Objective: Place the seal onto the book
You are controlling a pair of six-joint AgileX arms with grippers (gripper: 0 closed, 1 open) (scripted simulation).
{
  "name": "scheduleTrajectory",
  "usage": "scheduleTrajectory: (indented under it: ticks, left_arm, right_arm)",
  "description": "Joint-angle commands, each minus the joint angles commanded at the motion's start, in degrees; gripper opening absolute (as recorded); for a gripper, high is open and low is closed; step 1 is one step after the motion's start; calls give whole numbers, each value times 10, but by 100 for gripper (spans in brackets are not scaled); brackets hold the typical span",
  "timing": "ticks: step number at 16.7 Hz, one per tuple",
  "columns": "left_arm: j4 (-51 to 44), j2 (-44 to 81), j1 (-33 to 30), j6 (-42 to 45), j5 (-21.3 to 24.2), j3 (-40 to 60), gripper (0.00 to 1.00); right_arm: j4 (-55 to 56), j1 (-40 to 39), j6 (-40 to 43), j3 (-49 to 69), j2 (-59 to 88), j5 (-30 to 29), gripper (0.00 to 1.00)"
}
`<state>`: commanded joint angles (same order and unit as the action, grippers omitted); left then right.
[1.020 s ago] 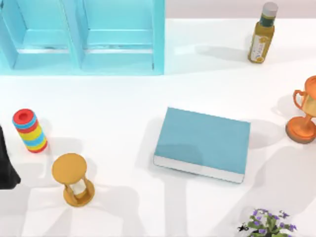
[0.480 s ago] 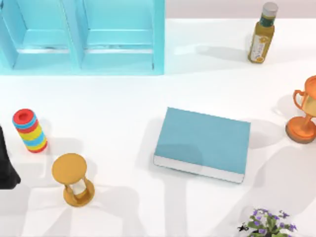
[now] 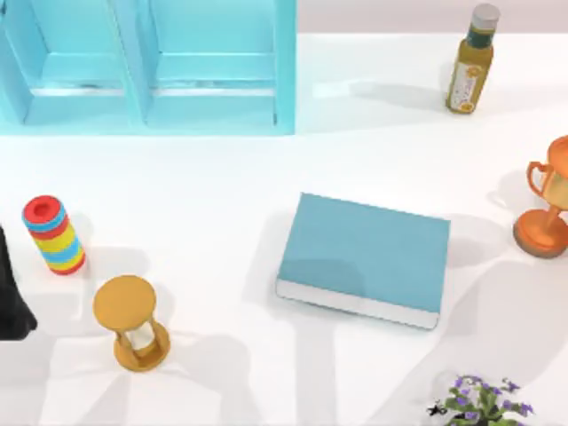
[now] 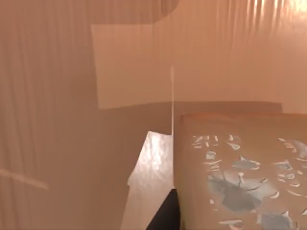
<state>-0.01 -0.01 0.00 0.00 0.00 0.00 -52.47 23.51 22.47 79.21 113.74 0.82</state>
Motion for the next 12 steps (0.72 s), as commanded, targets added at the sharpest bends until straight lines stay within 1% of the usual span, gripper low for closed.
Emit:
scheduleTrajectory:
  ticks: [3, 6, 9, 12]
  left_arm:
    - [0, 0, 0, 0, 0, 0, 100]
    - [0, 0, 0, 0, 0, 0, 100]
    - [0, 0, 0, 0, 0, 0, 100]
    - [0, 0, 0, 0, 0, 0, 100]
  right_arm:
    - [-6, -23, -24, 64, -12, 23, 0]
    - [-39, -70, -69, 135, -36, 40, 0]
    - [-119, -133, -127, 179, -61, 39, 0]
    - [-228, -192, -183, 195, -81, 21, 0]
